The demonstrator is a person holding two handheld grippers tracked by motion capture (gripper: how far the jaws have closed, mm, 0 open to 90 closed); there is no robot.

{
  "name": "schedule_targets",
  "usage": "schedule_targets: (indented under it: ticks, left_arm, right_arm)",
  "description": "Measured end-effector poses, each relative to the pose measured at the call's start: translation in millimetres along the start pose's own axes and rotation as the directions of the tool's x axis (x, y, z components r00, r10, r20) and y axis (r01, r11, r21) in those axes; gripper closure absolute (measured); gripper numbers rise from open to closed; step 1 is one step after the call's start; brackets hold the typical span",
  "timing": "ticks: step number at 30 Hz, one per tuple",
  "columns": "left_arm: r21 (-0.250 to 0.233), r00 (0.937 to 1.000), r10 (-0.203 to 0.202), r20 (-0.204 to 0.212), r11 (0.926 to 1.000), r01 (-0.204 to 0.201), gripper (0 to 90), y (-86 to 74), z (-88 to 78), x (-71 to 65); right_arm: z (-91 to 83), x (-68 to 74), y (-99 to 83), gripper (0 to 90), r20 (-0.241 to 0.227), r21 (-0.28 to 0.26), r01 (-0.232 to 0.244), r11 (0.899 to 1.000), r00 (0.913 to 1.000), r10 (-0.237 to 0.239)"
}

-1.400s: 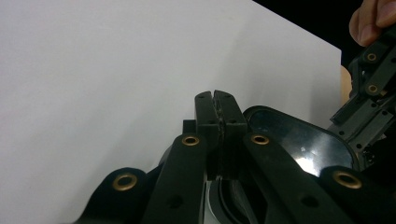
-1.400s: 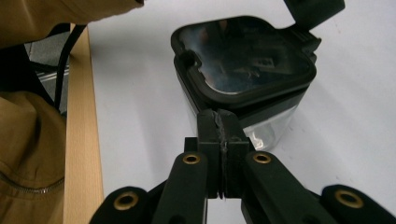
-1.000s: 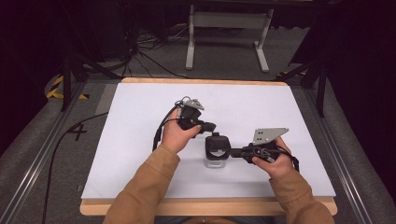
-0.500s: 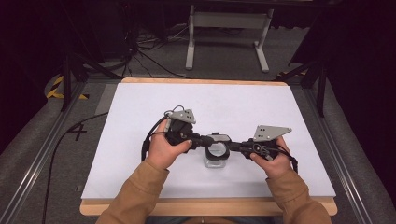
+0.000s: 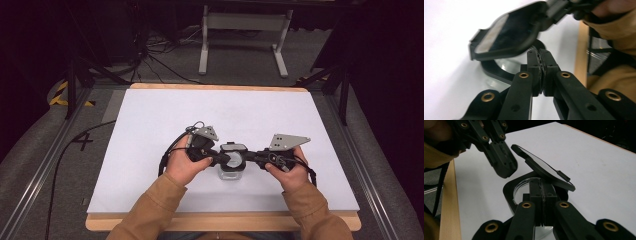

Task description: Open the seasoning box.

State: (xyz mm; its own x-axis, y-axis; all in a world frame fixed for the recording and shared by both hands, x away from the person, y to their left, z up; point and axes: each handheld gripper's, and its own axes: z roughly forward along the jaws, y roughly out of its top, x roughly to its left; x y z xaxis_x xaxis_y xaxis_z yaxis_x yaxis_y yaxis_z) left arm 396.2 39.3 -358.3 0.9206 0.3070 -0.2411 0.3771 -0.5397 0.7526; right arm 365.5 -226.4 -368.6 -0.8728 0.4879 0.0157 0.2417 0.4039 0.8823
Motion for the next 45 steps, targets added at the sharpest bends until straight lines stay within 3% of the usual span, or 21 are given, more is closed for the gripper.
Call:
schedule_targets:
  ticks: [2, 9, 12, 17, 26, 32, 34, 41, 45]
  left_arm:
    - [-0.028, 0.9999, -0.003, -0.016, 0.9996, 0.003, 85.9, -0.7, -1.0, 1.5]
    - [-0.09, 1.0, 0.005, -0.007, 0.9959, -0.006, 86.7, 3.8, -4.1, 1.9]
    - [-0.138, 0.9999, 0.006, -0.013, 0.9904, -0.008, 86.1, 7.5, -6.9, 4.3]
    - [-0.167, 0.9998, -0.007, -0.02, 0.986, 0.003, 85.2, 9.8, -8.8, 10.1]
    - [-0.255, 0.9975, -0.065, -0.029, 0.9655, 0.055, 82.1, 9.3, -13.1, 24.0]
    - [-0.283, 0.9947, -0.098, -0.032, 0.9553, 0.085, 80.9, 7.2, -10.1, 32.4]
    - [-0.28, 0.9943, -0.099, -0.039, 0.9563, 0.084, 81.3, 6.3, -8.0, 34.5]
    - [-0.309, 0.9914, -0.107, -0.075, 0.9477, 0.079, 82.6, 3.6, -2.8, 41.2]
    - [-0.324, 0.9925, -0.104, -0.063, 0.9429, 0.078, 85.0, 2.3, -1.2, 45.5]
  right_arm:
    - [0.2, -0.1, -0.5, 90.0, 0.0, 0.0, 0.0, 1.0, 1.0, 0.0]
    - [1.8, 2.9, -5.7, 90.0, -0.012, 0.03, -0.006, 1.0, 0.9999, 0.006]
    - [3.2, 5.3, -9.8, 90.0, -0.022, 0.055, -0.012, 0.998, 0.9997, 0.013]
    - [5.7, 8.6, -14.9, 90.0, -0.027, 0.064, -0.02, 0.998, 0.9994, 0.022]
    - [4.1, 11.4, -18.6, 90.0, -0.014, 0.044, -0.023, 0.999, 0.9996, 0.024]
    - [3.6, 10.9, -21.0, 90.0, -0.015, 0.03, -0.03, 0.999, 0.9994, 0.03]
    - [3.5, 10.7, -21.8, 90.0, -0.017, 0.024, -0.032, 0.999, 0.9993, 0.033]
    - [3.4, 10.5, -23.6, 90.0, -0.018, 0.013, -0.035, 0.999, 0.9992, 0.035]
    - [3.4, 11.0, -24.1, 90.0, -0.015, 0.008, -0.036, 0.999, 0.9992, 0.036]
